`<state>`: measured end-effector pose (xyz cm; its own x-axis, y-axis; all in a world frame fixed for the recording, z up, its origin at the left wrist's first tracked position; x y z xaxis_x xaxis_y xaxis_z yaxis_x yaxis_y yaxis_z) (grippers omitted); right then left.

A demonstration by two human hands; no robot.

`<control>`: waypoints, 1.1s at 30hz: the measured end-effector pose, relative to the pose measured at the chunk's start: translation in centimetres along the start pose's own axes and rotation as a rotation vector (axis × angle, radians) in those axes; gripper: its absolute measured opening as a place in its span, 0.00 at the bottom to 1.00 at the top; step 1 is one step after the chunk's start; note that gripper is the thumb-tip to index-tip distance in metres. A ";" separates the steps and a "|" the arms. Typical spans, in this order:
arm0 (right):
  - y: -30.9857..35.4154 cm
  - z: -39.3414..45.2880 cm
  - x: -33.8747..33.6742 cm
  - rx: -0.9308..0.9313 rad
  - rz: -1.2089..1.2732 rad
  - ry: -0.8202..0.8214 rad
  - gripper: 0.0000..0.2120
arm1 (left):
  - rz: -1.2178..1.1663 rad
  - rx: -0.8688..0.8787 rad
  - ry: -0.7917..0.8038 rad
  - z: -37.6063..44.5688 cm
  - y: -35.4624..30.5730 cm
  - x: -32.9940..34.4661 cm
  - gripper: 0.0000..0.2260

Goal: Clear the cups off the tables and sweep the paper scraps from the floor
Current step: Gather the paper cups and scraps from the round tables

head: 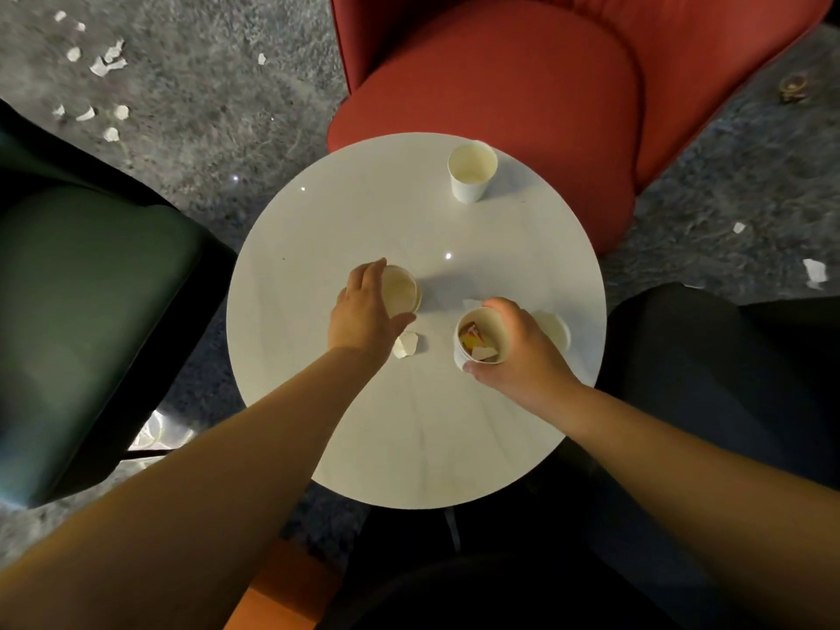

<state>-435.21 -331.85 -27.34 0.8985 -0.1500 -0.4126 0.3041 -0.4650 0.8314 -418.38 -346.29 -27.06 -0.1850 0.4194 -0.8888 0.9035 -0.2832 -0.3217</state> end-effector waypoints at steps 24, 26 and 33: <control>4.9 7.3 5.0 -0.140 -0.073 0.132 0.36 | 0.025 -0.143 0.134 -2.6 6.3 1.4 0.37; 4.0 7.7 5.5 -0.108 -0.075 0.156 0.35 | 0.026 -0.150 0.124 -2.7 6.6 1.1 0.37; 3.7 7.8 3.8 -0.095 -0.034 0.098 0.33 | 0.041 -0.106 0.101 -2.5 5.1 1.0 0.35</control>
<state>-433.15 -340.95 -28.69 0.9122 -0.0478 -0.4069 0.3594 -0.3831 0.8509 -412.99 -345.20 -28.81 -0.1123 0.4953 -0.8615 0.9461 -0.2118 -0.2450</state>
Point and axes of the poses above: each hand's wrist, its own z-axis towards the middle knuckle, its own x-axis out of the palm, y = z × x, the point moved 2 cm from there along z, towards the middle knuckle, and after that the axes turned 10 degrees about z, right-handed, at the moved point
